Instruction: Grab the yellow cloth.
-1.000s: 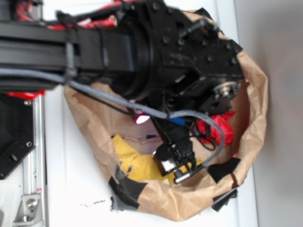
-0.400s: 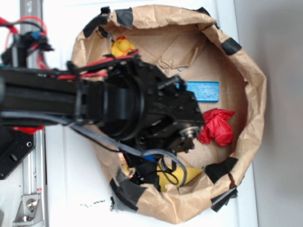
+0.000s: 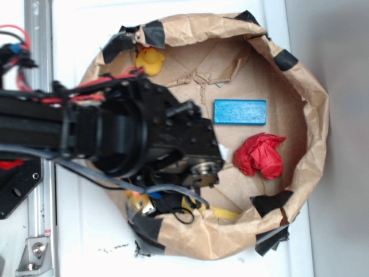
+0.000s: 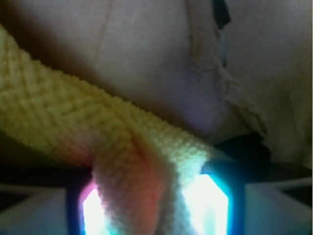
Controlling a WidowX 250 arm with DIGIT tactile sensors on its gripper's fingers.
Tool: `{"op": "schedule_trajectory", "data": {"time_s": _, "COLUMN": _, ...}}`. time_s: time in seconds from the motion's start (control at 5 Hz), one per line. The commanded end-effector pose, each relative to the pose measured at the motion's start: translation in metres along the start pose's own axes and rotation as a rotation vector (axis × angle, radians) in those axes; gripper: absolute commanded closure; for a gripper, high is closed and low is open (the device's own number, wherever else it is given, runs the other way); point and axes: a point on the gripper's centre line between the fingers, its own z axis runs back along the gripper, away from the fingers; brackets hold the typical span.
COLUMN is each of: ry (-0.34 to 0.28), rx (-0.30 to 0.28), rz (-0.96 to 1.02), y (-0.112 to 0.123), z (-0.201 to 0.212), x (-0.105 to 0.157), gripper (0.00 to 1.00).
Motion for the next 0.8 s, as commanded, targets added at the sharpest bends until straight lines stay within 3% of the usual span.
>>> {"op": "schedule_trajectory", "data": {"time_s": 0.0, "ry": -0.122, "rx": -0.014, "rz": -0.22, "y": 0.0, "z": 0.033, "x": -0.014, "gripper": 1.0}}
{"op": "schedule_trajectory", "data": {"time_s": 0.2, "ry": -0.328, "rx": 0.022, "rz": -0.295, "y": 0.016, "z": 0.092, "x": -0.008, "gripper": 1.0}}
{"op": "schedule_trajectory", "data": {"time_s": 0.4, "ry": -0.408, "rx": 0.084, "rz": -0.391, "y": 0.013, "z": 0.149, "x": -0.009, "gripper": 1.0}}
{"op": "schedule_trajectory", "data": {"time_s": 0.6, "ry": -0.416, "rx": 0.119, "rz": -0.387, "y": 0.017, "z": 0.172, "x": -0.004, "gripper": 1.0}}
